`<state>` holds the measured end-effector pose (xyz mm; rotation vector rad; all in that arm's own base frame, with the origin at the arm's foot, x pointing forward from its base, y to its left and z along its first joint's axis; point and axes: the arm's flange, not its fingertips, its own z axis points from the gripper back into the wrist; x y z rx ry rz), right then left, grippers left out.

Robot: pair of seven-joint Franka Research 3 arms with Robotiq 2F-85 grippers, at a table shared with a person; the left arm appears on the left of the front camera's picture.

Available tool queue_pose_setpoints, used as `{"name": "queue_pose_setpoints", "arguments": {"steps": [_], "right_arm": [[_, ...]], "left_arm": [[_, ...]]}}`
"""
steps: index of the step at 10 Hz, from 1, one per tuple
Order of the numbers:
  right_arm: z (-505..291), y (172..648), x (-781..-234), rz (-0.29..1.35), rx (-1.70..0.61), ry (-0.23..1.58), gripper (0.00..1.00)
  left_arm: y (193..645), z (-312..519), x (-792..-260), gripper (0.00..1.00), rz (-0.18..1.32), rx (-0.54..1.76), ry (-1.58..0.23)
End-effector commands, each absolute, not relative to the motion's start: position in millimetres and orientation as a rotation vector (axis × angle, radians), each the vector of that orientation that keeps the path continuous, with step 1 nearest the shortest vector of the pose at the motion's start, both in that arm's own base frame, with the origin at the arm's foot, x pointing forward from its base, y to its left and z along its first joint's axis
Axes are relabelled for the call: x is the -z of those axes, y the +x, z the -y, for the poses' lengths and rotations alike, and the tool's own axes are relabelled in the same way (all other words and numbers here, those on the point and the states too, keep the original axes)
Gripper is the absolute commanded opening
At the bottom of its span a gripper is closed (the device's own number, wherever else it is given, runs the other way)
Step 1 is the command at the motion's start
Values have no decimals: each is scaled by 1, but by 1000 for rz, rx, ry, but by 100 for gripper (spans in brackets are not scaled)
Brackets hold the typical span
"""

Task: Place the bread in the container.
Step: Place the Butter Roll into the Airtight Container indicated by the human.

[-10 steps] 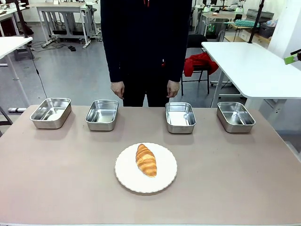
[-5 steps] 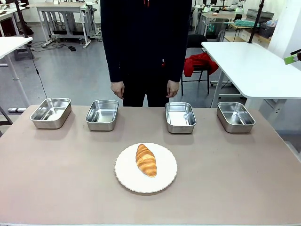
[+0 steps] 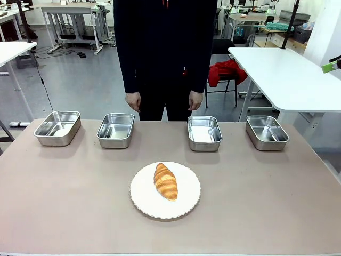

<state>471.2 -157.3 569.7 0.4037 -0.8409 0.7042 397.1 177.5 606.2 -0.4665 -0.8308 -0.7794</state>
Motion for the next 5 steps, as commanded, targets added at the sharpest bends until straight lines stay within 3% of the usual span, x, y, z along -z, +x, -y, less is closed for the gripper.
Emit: {"name": "queue_pose_setpoints", "arguments": {"steps": [1, 5], "right_arm": [[157, 470, -569, 844, -706, 406, 100], [157, 470, -569, 844, -706, 406, 100]], "left_arm": [[396, -178, -607, 100, 836, 782, -463], [396, -178, -607, 100, 836, 782, -463]]}}
